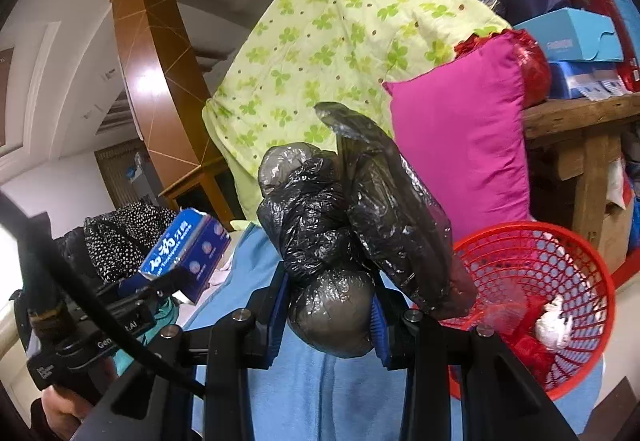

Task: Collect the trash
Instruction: 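Carry the toothpaste box and black bags toward the red wastebasket with both grippers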

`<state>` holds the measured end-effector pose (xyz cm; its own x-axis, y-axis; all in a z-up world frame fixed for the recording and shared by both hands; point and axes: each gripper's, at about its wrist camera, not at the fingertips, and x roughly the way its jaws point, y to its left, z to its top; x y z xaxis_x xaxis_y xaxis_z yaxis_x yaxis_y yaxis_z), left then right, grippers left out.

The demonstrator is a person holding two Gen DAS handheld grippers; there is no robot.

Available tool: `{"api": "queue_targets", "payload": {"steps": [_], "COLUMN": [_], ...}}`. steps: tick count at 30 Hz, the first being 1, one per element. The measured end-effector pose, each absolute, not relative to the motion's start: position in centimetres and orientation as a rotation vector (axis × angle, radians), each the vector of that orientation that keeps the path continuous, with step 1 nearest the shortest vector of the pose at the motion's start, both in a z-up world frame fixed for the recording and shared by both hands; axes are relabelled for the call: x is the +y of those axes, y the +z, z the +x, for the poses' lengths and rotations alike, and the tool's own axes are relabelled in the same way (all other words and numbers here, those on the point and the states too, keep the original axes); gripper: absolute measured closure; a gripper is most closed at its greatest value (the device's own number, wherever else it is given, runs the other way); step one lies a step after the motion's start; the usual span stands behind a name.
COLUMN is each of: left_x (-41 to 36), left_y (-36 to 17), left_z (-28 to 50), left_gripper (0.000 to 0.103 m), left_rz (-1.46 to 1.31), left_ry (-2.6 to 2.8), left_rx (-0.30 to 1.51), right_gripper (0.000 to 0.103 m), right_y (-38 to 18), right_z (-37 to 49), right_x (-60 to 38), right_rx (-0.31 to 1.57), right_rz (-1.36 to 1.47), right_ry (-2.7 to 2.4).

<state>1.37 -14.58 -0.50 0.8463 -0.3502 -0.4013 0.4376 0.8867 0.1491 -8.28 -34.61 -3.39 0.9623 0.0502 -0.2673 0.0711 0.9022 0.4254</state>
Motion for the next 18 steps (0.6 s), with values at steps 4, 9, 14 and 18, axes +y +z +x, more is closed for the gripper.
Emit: {"api": "queue_targets", "payload": {"steps": [4,9,14,18], "left_x": [-16.1,-17.7,-19.1,-19.9], "left_y": [0.2,0.3,0.1,-0.1], "left_z": [0.5,-0.1,-0.2,-0.2], "left_gripper": [0.047,0.047,0.047,0.047], "left_rz": [0.265,0.29,0.312,0.325], "left_ry": [-0.433,-0.442,-0.452,-0.457], "left_rx": [0.351,0.342,0.342,0.343], "right_gripper": [0.065,0.065,0.065,0.065], "right_y": [-3.1,-3.3,-3.7,-4.1], "right_z": [-9.5,-10.5,-10.8,-11.1], "right_x": [-35.3,-36.5,-37.3,-38.0], "right_rx": [0.248,0.23,0.224,0.226], "right_rz": [0.459,0.477,0.504,0.519], "right_ry": [-0.015,-0.021,-0.032,-0.04]}}
